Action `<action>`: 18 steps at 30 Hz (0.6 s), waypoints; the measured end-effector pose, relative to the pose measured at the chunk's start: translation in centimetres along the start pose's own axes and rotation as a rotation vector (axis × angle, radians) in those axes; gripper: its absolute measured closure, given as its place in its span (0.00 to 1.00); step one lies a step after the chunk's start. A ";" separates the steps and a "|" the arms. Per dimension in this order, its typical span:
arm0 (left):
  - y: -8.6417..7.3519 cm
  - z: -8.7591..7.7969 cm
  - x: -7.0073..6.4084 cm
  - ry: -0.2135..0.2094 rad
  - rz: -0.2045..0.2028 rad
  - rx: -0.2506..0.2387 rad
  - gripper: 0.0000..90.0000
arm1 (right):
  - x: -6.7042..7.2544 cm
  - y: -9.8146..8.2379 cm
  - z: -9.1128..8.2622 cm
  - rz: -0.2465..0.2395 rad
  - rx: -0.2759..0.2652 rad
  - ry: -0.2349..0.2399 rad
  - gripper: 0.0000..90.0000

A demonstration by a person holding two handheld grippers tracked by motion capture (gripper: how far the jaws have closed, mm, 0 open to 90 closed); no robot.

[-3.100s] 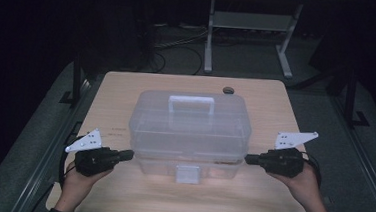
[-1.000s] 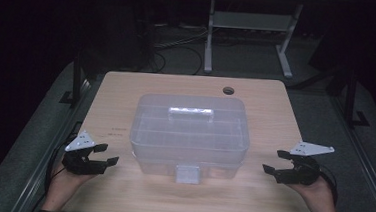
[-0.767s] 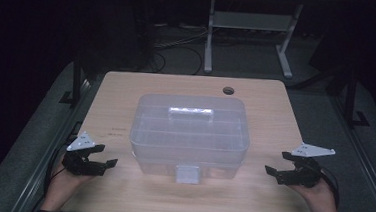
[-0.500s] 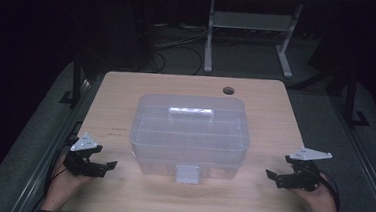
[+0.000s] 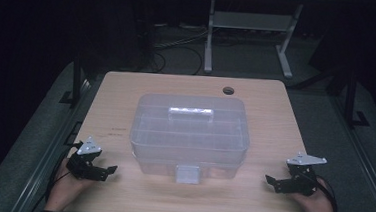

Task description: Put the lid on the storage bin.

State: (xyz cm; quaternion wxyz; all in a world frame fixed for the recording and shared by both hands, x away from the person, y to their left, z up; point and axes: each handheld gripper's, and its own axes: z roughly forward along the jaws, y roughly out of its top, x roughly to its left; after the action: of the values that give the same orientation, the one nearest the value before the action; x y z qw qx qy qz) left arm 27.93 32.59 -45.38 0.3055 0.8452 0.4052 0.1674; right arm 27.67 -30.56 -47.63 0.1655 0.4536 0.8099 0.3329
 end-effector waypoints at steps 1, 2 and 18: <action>0.0 0.0 0.0 0.000 0.000 0.000 0.15 | 0.0 0.0 0.0 0.000 0.000 0.000 0.02; -0.1 0.1 0.0 -0.002 0.001 0.002 0.15 | 0.0 0.0 0.1 -0.002 0.001 0.002 0.02; -1.1 1.4 0.0 -0.040 0.005 -0.067 0.14 | 0.1 -0.5 0.6 -0.006 -0.018 -0.002 0.01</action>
State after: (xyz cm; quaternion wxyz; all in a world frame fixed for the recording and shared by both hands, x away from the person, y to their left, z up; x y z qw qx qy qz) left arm 28.00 32.60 -47.17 0.3415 0.8387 0.3910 0.1647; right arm 27.68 -30.45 -48.36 0.1714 0.4501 0.8081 0.3392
